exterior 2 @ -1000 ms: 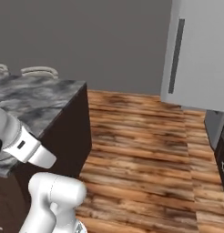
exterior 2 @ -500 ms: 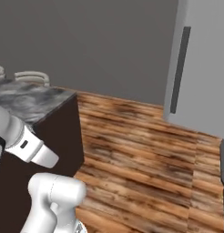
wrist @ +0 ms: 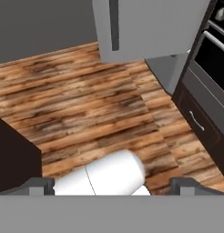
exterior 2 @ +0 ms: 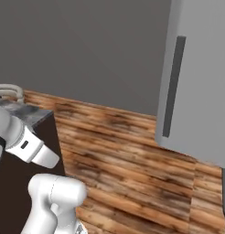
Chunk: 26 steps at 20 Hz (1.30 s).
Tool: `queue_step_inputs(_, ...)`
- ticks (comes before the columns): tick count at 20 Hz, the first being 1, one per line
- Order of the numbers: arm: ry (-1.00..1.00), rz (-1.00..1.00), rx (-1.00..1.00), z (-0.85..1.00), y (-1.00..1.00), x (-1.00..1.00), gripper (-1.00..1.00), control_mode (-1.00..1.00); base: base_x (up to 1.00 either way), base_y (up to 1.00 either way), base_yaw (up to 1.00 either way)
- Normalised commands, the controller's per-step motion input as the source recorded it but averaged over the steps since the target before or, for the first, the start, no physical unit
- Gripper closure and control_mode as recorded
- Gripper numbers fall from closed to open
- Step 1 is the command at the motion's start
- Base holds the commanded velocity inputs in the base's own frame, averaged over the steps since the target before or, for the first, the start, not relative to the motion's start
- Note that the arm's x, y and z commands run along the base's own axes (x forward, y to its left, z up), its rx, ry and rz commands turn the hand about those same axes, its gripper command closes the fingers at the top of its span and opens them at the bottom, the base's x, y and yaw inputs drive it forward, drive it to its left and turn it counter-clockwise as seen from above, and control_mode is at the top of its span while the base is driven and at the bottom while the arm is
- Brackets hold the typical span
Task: Pick the tangerine and peach from the fridge and place them inside the tupperware on the counter.
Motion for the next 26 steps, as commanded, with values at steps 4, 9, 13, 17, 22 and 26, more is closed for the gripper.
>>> queue_step_inputs(4, 0.0, 0.0, 0.0, 0.0, 0.0, 0.0, -1.0, 1.0, 1.0, 0.04, 0.0)
queue_step_inputs(9, 0.0, 0.0, 0.0, 0.0, 0.0, 0.0, -1.0, 1.0, 1.0, 0.2, 0.0)
queue_step_inputs(13, 0.0, 0.0, 0.0, 0.0, 0.0, 0.0, -1.0, 1.0, 1.0, 0.3, 0.0)
queue_step_inputs(17, 0.0, 0.0, 0.0, 0.0, 0.0, 0.0, -1.0, 1.0, 0.98, 0.35, 0.0)
queue_step_inputs(22, 0.0, 0.0, 0.0, 0.0, 0.0, 0.0, -1.0, 1.0, 0.87, 0.32, -0.17)
queue_step_inputs(26, 0.0, 0.0, 0.0, 0.0, 0.0, 0.0, -1.0, 1.0, 0.77, 0.27, -0.54)
